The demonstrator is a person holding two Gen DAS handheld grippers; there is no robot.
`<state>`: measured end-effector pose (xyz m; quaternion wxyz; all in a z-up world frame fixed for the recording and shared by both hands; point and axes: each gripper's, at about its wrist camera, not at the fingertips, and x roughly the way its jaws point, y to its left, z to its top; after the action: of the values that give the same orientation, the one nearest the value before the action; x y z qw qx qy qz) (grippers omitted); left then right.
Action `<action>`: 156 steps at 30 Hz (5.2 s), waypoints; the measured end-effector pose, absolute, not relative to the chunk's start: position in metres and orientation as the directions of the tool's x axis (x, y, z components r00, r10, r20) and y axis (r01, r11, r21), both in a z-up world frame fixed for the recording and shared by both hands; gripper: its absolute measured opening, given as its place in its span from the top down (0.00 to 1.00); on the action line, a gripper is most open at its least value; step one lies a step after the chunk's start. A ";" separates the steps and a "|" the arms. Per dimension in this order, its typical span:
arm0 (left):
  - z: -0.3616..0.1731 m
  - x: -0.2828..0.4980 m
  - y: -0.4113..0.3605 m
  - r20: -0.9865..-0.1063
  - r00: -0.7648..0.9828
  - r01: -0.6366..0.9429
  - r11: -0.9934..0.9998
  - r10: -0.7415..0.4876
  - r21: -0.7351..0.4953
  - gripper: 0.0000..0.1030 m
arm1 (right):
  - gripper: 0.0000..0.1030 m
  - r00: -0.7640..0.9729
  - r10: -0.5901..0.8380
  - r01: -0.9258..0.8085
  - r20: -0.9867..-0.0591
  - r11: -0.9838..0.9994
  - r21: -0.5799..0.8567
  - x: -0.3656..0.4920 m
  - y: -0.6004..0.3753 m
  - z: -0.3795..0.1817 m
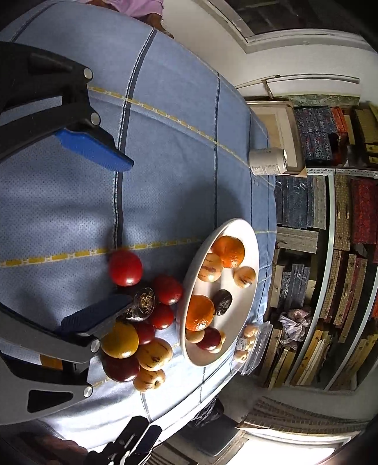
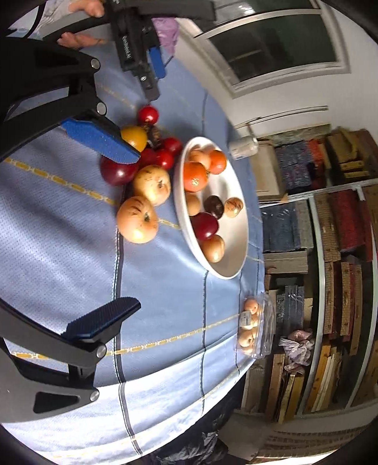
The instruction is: Organize fruits
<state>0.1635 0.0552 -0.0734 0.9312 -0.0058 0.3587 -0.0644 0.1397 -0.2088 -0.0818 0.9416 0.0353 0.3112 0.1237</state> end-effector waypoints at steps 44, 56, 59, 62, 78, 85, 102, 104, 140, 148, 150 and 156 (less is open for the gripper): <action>-0.098 0.202 0.039 -0.765 0.625 0.202 0.979 -0.153 -0.031 0.47 | 0.52 0.610 0.338 -0.250 -0.717 0.940 0.230 0.202 -0.194 -0.110; -0.097 0.202 0.039 -0.759 0.619 0.218 0.972 -0.204 -0.084 0.55 | 0.55 0.604 0.345 -0.253 -0.718 0.938 0.238 0.201 -0.195 -0.111; -0.097 0.205 0.042 -0.753 0.617 0.218 0.969 -0.228 -0.114 0.57 | 0.55 0.605 0.346 -0.253 -0.717 0.938 0.239 0.201 -0.194 -0.111; -0.097 0.204 0.037 -0.752 0.612 0.244 0.963 -0.245 -0.116 0.70 | 0.55 0.605 0.348 -0.253 -0.716 0.937 0.241 0.201 -0.195 -0.111; -0.098 0.202 0.036 -0.752 0.611 0.252 0.961 -0.249 -0.114 0.70 | 0.57 0.594 0.386 -0.265 -0.705 0.922 0.282 0.200 -0.198 -0.112; -0.081 0.188 0.031 -0.696 0.676 0.261 0.962 -0.243 -0.082 0.70 | 0.57 0.660 0.376 -0.247 -0.650 0.926 0.285 0.184 -0.209 -0.098; -0.032 0.329 -0.013 -0.696 0.681 0.233 0.969 -0.227 -0.088 0.70 | 0.57 0.720 0.342 -0.263 -0.604 0.940 0.218 0.300 -0.179 -0.035; -0.037 0.343 -0.021 -0.709 0.667 0.243 0.966 -0.230 -0.085 0.70 | 0.57 0.703 0.335 -0.237 -0.627 0.942 0.237 0.321 -0.181 -0.041; -0.057 0.167 0.033 -0.678 0.695 0.188 0.971 -0.237 -0.147 0.26 | 0.18 0.803 0.381 -0.268 -0.459 0.918 0.292 0.127 -0.230 -0.062; -0.065 0.152 0.011 -0.670 0.722 0.196 0.980 -0.173 -0.042 0.26 | 0.13 0.789 0.370 -0.296 -0.490 0.928 0.224 0.127 -0.210 -0.065; -0.068 0.152 0.007 -0.676 0.723 0.182 0.983 -0.146 -0.017 0.26 | 0.12 0.788 0.368 -0.291 -0.494 0.929 0.227 0.126 -0.209 -0.067; -0.070 0.156 0.008 -0.672 0.735 0.138 0.990 -0.091 0.017 0.17 | 0.09 0.769 0.373 -0.286 -0.519 0.927 0.243 0.131 -0.210 -0.070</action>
<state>0.1560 0.0075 -0.0703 0.9308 0.0328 0.3588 -0.0613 0.1312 -0.2096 -0.0703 0.9375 0.0749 0.2909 0.1759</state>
